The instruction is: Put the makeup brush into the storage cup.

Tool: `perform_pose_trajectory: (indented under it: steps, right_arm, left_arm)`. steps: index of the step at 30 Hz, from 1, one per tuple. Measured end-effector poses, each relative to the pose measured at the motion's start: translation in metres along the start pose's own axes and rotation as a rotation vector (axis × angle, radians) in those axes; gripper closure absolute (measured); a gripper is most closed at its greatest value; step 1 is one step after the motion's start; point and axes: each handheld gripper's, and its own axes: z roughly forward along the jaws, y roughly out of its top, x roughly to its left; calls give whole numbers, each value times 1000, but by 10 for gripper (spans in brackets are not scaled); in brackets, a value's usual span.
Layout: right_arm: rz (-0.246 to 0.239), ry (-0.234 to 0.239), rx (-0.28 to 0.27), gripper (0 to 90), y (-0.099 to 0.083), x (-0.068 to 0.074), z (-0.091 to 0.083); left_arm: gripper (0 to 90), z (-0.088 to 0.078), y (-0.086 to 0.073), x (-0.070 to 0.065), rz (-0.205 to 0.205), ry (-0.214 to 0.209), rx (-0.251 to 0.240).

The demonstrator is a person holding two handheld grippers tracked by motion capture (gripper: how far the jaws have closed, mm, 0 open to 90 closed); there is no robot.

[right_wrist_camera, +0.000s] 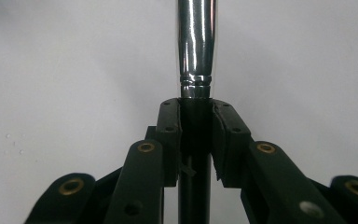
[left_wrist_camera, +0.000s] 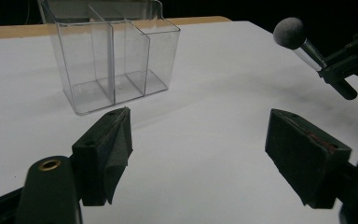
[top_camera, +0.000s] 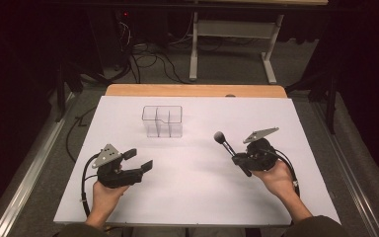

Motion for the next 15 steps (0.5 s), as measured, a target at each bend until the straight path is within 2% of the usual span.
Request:
perform_pose_trajectory:
  steps: [5,10,15]
  right_arm:
    - [0,2,-29,767,-4,1,-1]
    - [27,16,-71,767,-7,5,-1]
    - [19,26,-99,767,-8,10,1]
  left_arm:
    - [232,0,0,-2,9,4,5]
    - [231,1,0,-3,13,4,11]
    - [236,2,0,-6,29,3,17]
